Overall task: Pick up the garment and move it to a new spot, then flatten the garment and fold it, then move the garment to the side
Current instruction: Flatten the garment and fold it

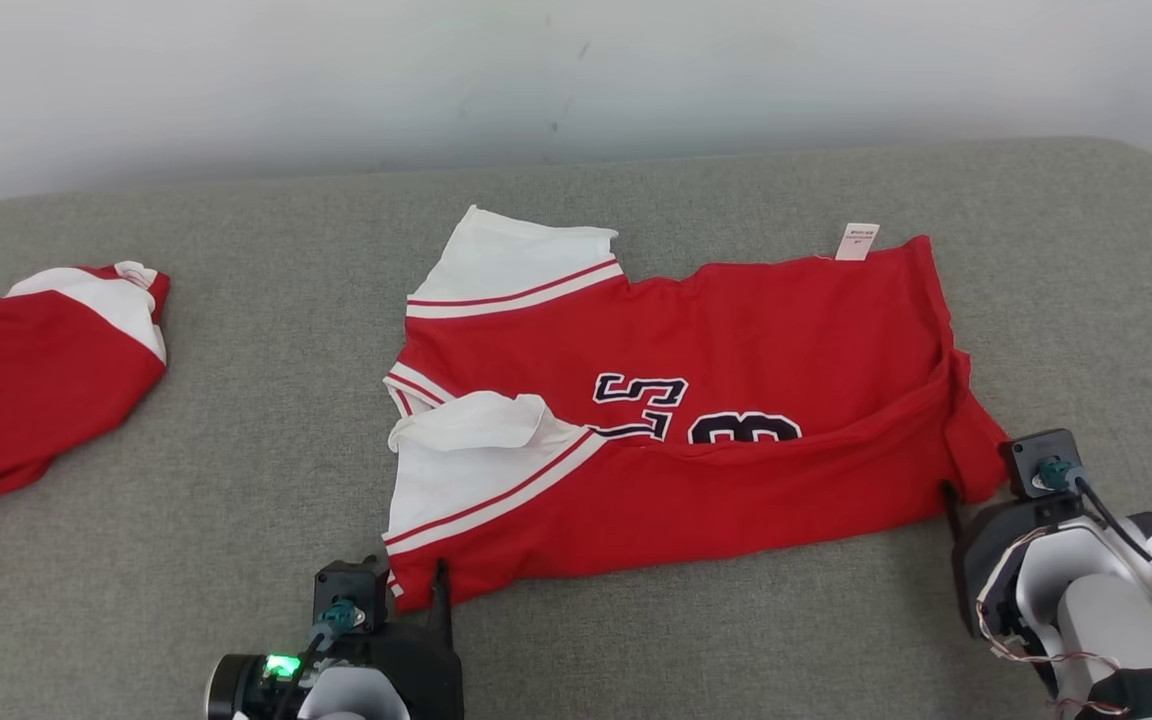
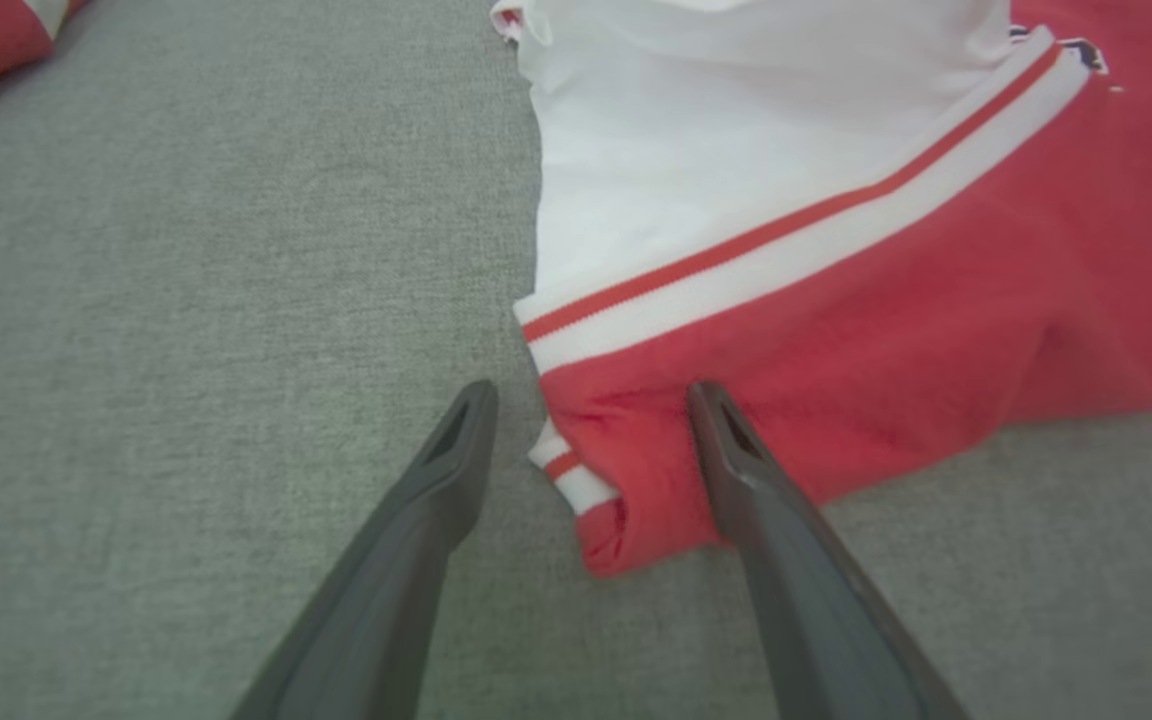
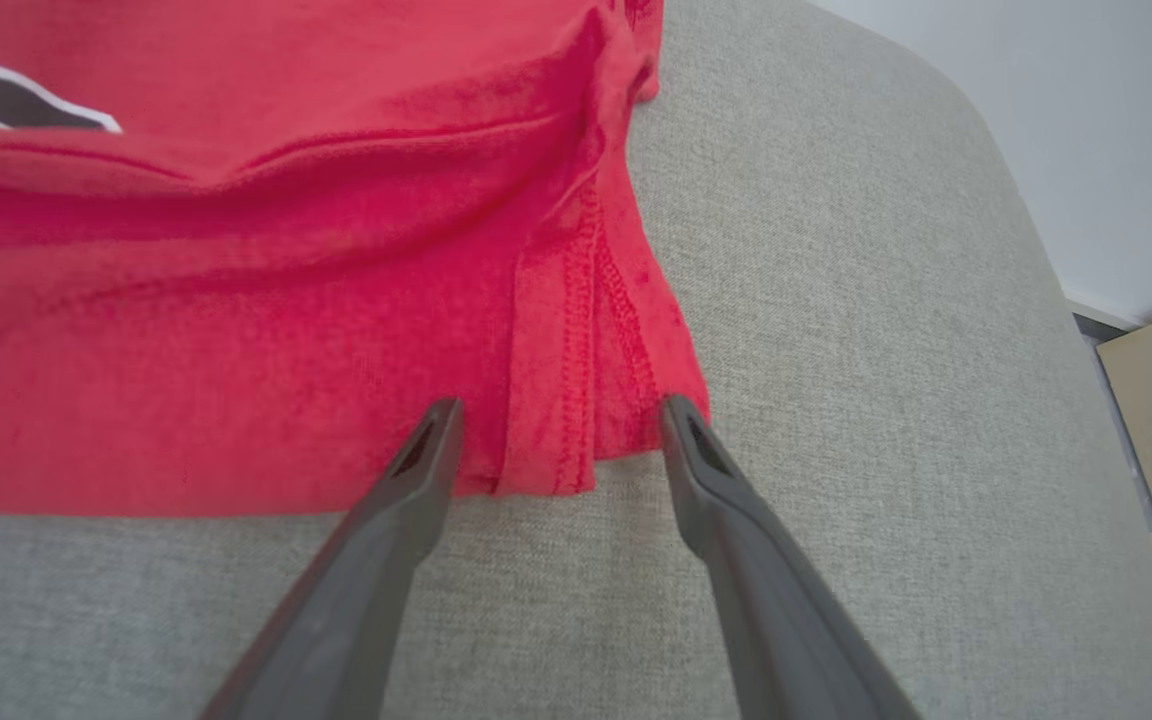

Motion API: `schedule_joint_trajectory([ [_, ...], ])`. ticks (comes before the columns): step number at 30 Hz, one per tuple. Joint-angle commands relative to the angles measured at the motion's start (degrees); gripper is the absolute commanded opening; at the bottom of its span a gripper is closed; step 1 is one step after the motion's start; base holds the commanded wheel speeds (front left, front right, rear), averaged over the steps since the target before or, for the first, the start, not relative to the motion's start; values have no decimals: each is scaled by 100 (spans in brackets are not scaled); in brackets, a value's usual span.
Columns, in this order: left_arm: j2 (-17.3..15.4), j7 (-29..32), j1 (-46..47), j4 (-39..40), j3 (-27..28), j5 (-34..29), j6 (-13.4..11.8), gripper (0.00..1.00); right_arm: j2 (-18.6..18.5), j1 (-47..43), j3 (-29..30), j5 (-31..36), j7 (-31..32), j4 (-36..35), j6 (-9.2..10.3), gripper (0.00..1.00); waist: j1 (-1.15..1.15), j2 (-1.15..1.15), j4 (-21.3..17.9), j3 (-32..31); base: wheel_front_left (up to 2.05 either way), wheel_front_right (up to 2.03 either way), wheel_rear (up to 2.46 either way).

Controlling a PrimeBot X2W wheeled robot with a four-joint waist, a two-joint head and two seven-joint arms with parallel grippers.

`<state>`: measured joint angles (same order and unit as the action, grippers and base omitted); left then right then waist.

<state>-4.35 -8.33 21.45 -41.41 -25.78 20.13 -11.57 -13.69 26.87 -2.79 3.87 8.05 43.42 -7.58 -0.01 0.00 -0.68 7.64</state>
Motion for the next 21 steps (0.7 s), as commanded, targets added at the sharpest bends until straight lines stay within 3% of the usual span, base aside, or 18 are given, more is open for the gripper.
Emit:
schedule_joint_trajectory([
  [1,2,49,-9,-117,-26,30,1,100,-66,84,41,79,-10,111,18,100,1,0,14,38,0,0,0],
  [9,25,36,76,-186,-86,74,0,100,-122,283,79,209,-106,397,18,100,1,0,85,146,0,0,0],
  [21,-12,9,133,-241,-172,118,10,100,-14,514,693,-21,-131,841,17,100,1,0,145,284,0,0,0],
])
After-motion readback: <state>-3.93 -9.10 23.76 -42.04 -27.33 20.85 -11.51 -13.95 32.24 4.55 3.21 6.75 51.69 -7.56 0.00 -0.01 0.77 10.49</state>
